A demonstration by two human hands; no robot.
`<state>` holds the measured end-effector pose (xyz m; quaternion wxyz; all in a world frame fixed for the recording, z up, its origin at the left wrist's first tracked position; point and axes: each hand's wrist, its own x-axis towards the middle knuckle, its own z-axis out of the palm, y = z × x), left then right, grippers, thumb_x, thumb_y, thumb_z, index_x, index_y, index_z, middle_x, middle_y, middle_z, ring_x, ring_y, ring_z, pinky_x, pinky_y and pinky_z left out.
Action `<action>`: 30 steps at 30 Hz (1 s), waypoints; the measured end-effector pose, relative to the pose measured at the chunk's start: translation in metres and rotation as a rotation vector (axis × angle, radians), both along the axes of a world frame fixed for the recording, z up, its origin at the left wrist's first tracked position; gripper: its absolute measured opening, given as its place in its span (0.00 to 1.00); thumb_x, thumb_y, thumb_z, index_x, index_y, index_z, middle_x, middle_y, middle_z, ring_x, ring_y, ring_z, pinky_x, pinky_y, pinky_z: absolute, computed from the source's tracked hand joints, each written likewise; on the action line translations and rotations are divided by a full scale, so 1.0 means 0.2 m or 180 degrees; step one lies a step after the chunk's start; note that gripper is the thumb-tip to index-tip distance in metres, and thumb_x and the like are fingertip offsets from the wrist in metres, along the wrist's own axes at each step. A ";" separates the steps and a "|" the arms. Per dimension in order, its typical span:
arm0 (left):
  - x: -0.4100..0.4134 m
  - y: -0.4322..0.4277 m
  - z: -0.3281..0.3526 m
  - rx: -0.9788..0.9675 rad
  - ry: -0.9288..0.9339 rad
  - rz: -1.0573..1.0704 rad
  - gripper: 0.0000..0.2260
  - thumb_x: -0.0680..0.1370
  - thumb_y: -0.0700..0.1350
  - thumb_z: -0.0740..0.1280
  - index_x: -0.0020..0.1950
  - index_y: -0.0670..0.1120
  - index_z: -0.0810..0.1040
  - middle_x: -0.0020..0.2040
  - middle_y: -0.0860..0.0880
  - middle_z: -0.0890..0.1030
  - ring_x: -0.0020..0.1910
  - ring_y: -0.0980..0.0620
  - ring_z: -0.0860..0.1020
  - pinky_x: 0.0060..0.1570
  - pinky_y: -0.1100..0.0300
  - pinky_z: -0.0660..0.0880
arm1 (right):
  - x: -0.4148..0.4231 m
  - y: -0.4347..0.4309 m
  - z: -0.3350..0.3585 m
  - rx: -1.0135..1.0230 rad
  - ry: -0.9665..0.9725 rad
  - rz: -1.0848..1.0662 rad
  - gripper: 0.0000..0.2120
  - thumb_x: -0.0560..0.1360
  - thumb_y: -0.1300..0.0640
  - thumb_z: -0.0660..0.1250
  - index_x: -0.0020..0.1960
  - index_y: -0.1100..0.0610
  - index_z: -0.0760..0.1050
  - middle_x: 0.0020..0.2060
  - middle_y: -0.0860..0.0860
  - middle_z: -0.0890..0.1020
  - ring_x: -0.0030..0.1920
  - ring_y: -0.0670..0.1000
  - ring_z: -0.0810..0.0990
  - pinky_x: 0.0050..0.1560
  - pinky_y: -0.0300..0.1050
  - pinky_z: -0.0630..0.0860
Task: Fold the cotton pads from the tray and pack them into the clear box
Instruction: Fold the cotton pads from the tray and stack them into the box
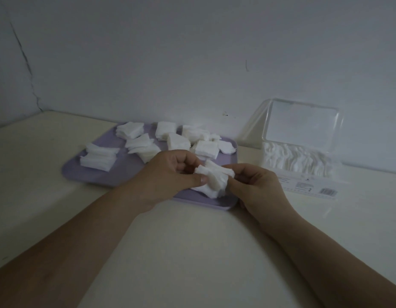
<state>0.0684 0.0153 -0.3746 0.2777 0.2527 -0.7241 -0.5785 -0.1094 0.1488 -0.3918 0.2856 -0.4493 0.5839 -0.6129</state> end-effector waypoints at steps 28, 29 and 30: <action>0.00 0.02 0.00 -0.0098 0.0400 0.0403 0.07 0.75 0.37 0.75 0.45 0.49 0.87 0.34 0.47 0.83 0.31 0.54 0.79 0.29 0.60 0.77 | 0.05 0.00 0.03 0.0147 0.0917 -0.0292 0.21 0.66 0.50 0.83 0.58 0.47 0.85 0.47 0.45 0.88 0.37 0.38 0.80 0.46 0.34 0.76; 0.00 0.02 0.01 -0.0031 0.0357 0.0357 0.06 0.76 0.36 0.75 0.46 0.47 0.86 0.34 0.47 0.83 0.31 0.54 0.79 0.29 0.59 0.77 | 0.05 0.00 0.03 0.0127 0.0931 -0.0303 0.20 0.66 0.51 0.83 0.57 0.47 0.85 0.46 0.45 0.88 0.35 0.38 0.80 0.45 0.34 0.75; 0.00 0.02 0.01 -0.0007 0.0283 0.0319 0.05 0.76 0.36 0.75 0.46 0.46 0.86 0.34 0.47 0.83 0.31 0.53 0.79 0.29 0.59 0.77 | 0.05 0.00 0.02 0.0105 0.0943 -0.0316 0.19 0.67 0.53 0.83 0.57 0.47 0.85 0.46 0.45 0.88 0.35 0.40 0.80 0.45 0.35 0.76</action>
